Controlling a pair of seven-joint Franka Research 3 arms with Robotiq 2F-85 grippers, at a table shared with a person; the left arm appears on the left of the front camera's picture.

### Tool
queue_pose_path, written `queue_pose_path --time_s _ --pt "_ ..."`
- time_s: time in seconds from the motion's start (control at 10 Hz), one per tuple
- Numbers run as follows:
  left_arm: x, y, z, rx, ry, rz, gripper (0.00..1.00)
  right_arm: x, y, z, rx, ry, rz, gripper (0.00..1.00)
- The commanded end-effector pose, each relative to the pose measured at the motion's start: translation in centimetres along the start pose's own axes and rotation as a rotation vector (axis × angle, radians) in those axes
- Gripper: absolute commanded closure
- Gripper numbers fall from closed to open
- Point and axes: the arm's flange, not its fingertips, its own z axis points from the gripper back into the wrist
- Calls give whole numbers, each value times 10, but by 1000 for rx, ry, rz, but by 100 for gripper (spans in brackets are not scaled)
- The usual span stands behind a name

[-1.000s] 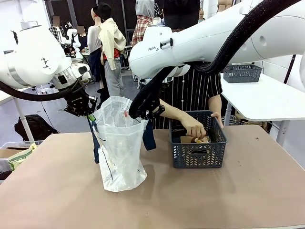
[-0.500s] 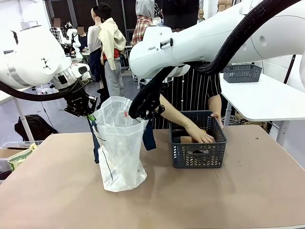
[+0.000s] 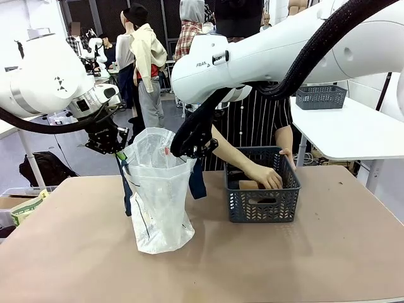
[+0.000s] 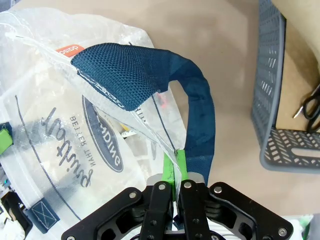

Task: Transfer purchased items from the store into the shopping bag.
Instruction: Move the Reusable shopping bag to the right side of the table.

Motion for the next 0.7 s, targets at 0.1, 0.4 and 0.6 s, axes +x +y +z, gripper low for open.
queue_pose_path --time_s 0.1,0.4,0.6 --pt "0 0 1 -1 -1 -1 100 -1 -3 -2 5 10 -7 100" --pt "0 0 1 -1 -1 -1 100 -1 -3 -2 5 10 -7 100" --pt "0 0 1 -1 -1 -1 100 -1 -3 -2 5 10 -7 100"
